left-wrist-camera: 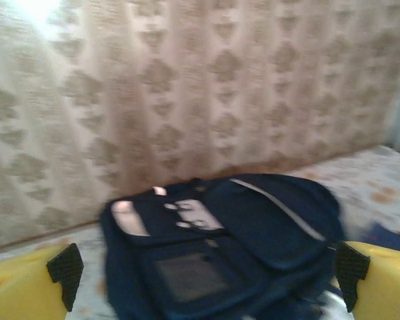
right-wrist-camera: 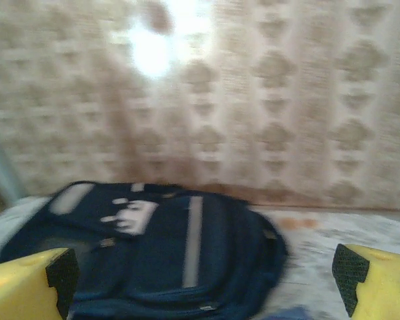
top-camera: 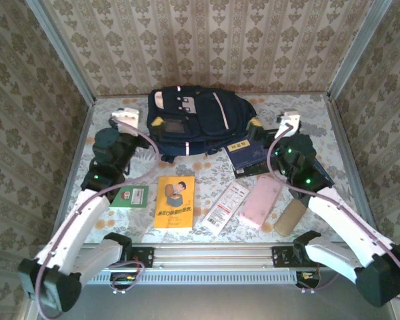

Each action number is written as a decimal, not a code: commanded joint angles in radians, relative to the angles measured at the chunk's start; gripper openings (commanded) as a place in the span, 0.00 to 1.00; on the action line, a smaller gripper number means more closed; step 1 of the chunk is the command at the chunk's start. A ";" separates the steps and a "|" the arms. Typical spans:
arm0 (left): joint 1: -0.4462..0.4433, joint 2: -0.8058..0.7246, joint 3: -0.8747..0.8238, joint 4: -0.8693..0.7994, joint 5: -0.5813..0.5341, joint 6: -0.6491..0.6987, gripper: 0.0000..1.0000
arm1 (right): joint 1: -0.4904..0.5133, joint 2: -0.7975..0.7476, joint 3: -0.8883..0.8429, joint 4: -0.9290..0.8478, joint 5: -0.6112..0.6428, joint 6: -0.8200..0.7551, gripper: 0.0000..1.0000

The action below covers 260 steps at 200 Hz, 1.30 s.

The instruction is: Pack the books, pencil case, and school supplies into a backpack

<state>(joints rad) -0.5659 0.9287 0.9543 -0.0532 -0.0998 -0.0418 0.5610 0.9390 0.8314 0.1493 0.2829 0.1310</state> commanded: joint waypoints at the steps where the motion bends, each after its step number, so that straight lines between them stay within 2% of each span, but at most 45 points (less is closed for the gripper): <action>1: -0.151 -0.003 0.088 -0.352 -0.165 -0.163 1.00 | 0.148 -0.054 0.117 -0.300 0.096 -0.011 1.00; 13: -0.210 0.004 0.107 -0.413 -0.169 -0.225 1.00 | 0.205 -0.066 0.199 -0.420 0.113 0.021 1.00; 28: -0.197 0.015 0.121 -0.525 -0.139 -0.363 1.00 | 0.227 -0.074 0.274 -0.548 0.124 0.090 1.00; 36: -0.176 0.019 0.138 -0.612 -0.134 -0.423 1.00 | 0.227 -0.086 0.297 -0.599 0.136 0.138 1.00; 48: -0.114 0.007 0.099 -0.578 0.014 -0.407 1.00 | 0.225 -0.113 0.311 -0.654 0.133 0.201 1.00; 61: -0.051 -0.020 0.056 -0.570 0.075 -0.519 1.00 | 0.221 -0.158 0.311 -0.766 0.138 0.293 1.00; 74: 0.005 -0.050 0.027 -0.586 0.137 -0.569 1.00 | 0.181 -0.212 0.254 -0.712 0.015 0.222 1.00; 89: 0.024 -0.056 0.037 -0.660 0.137 -0.567 1.00 | 0.163 -0.233 0.219 -0.705 0.013 0.269 1.00; 118: 0.029 -0.050 -0.007 -0.738 0.116 -0.564 1.00 | 0.128 -0.094 0.305 -0.904 -0.072 0.347 1.00; 140: 0.044 -0.006 -0.053 -0.723 0.154 -0.585 1.00 | 0.126 0.047 0.358 -1.009 -0.149 0.368 1.00; 161: 0.058 0.053 -0.078 -0.698 0.197 -0.602 1.00 | 0.116 0.141 0.360 -1.014 -0.171 0.402 1.00; 184: 0.102 0.102 -0.117 -0.659 0.271 -0.610 1.00 | 0.108 0.196 0.325 -0.963 -0.294 0.371 0.97; 190: 0.150 0.114 -0.127 -0.648 0.304 -0.611 1.00 | 0.098 0.206 0.310 -0.933 -0.348 0.377 0.96; 205: 0.210 0.138 -0.146 -0.616 0.366 -0.618 1.00 | 0.051 0.247 0.283 -0.871 -0.443 0.420 0.93; 220: 0.246 0.160 -0.144 -0.572 0.398 -0.622 1.00 | -0.001 0.297 0.282 -0.829 -0.479 0.454 0.89; 233: 0.256 0.186 -0.112 -0.550 0.401 -0.617 1.00 | -0.064 0.356 0.293 -0.760 -0.531 0.484 0.88; 260: 0.259 0.259 -0.030 -0.518 0.423 -0.627 1.00 | -0.161 0.523 0.398 -0.666 -0.547 0.516 0.86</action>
<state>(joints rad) -0.3134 1.1419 0.8406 -0.6426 0.2588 -0.6445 0.4652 1.3441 1.1393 -0.6441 -0.1867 0.5884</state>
